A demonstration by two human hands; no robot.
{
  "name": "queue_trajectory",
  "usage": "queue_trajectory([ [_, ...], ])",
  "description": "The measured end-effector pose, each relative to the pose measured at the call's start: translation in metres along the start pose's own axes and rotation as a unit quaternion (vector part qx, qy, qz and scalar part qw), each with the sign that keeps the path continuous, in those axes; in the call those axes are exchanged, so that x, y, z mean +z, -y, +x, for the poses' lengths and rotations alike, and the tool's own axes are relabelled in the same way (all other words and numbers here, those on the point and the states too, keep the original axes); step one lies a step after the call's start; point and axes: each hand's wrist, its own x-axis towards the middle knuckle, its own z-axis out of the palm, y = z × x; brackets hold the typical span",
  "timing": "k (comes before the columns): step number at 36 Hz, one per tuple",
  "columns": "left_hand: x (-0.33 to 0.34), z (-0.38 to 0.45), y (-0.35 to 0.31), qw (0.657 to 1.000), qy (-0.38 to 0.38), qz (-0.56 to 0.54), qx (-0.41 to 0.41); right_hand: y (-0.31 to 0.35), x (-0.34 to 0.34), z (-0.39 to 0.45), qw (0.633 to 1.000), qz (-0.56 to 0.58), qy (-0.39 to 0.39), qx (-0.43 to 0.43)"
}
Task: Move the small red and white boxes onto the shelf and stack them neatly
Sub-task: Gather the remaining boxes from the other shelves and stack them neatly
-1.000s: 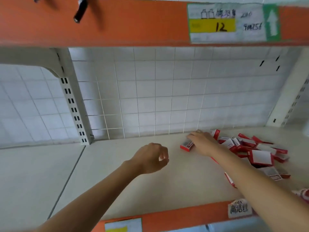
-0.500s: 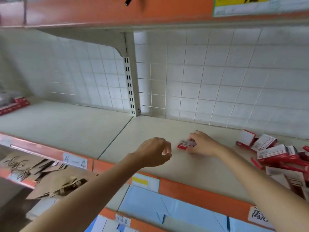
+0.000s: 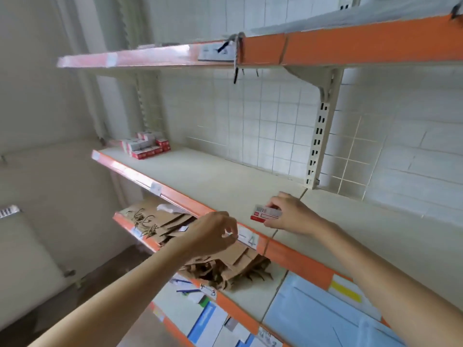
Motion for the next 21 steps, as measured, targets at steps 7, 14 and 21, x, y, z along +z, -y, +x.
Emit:
queue_trajectory([
  [7,-0.050,-0.072,0.121,0.997,-0.019,0.039,-0.063,0.114,0.069,0.085,0.997,0.010,0.021,-0.074],
  [14,-0.078,-0.138,0.218,0.987,-0.034,0.060,-0.147,0.200,0.138,0.145,0.991,0.015,0.065,-0.117],
  [21,-0.083,-0.147,0.278,0.981,-0.059,0.040,-0.180,0.244,0.166,0.196,0.986,0.001,0.088,-0.144],
])
